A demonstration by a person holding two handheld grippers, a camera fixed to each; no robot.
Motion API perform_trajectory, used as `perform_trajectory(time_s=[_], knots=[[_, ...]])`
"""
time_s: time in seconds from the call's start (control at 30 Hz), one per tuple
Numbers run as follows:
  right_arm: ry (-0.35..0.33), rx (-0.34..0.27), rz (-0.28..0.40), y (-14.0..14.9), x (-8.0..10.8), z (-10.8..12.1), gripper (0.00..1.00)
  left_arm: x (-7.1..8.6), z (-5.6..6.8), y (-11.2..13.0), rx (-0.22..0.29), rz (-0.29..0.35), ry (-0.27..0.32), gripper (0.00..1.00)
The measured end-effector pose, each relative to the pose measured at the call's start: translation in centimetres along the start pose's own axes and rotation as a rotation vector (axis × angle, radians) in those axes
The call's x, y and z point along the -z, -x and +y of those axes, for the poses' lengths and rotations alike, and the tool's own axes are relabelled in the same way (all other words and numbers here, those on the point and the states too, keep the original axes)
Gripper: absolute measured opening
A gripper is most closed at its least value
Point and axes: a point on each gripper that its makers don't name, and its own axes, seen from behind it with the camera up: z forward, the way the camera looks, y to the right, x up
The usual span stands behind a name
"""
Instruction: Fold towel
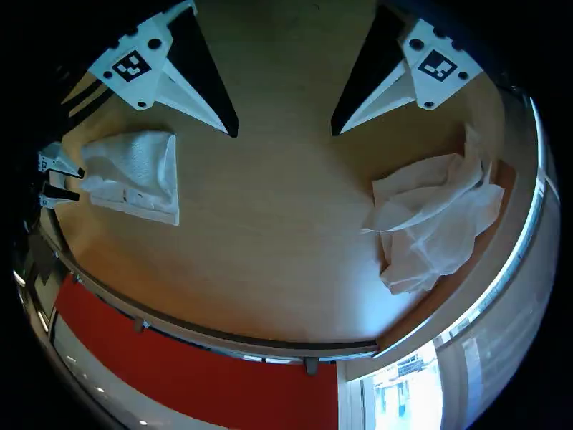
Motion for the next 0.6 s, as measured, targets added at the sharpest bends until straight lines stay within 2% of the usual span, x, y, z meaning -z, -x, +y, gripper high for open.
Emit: perform_trajectory(time_s=[0.4,0.6], knots=[[-0.072,0.060,0.000,-1.7,-2.6,-3.5,0.96,1.8,-2.5,1.2,0.039,0.011,-0.034,0.96],[-0.095,0.088,-0.003,-2.2,-3.7,-4.7,0.88,2.2,-3.2,2.1,0.051,0.006,-0.043,0.96]])
